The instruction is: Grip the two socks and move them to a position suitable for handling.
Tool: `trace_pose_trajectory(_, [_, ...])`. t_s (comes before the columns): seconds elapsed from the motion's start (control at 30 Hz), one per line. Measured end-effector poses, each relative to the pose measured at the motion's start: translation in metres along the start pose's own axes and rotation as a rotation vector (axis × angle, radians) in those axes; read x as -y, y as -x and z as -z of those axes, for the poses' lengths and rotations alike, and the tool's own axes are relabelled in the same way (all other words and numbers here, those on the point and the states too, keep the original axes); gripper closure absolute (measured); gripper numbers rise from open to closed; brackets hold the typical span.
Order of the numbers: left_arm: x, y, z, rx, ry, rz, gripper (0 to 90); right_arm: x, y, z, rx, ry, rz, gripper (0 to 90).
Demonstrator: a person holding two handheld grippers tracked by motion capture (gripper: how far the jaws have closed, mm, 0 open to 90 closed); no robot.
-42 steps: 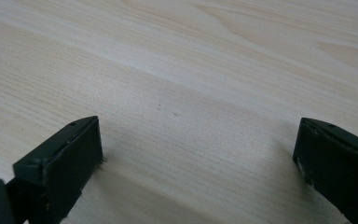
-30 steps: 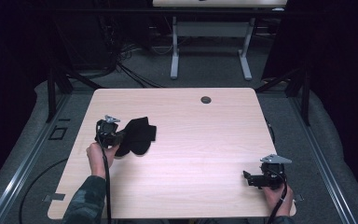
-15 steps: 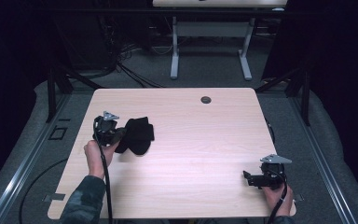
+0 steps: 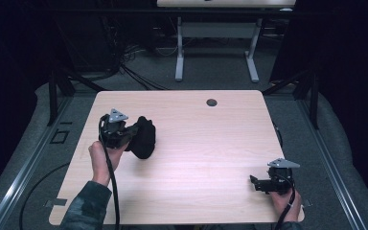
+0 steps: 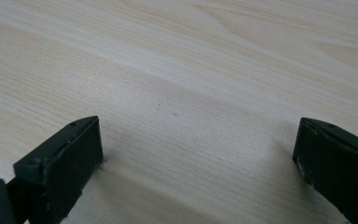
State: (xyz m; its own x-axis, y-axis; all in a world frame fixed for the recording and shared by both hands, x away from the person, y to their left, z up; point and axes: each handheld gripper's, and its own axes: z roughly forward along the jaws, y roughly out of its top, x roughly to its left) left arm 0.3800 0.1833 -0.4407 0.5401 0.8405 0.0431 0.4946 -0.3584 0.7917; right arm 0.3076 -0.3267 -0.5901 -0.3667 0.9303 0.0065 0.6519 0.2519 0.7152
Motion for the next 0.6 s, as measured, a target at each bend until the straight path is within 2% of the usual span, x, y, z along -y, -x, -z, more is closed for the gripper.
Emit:
trace_pose_trajectory(0.17, [-0.008, 0.016, 0.008, 0.032, 0.018, -0.042, 85.1, 0.0, 0.0, 0.0, -0.002, -0.002, -0.002, 1.3])
trace_pose_trajectory(0.6, [-0.011, 0.05, 0.018, 0.104, 0.048, -0.077, 85.1, 0.0, 0.0, 0.0, -0.001, -0.004, -0.001, 1.3])
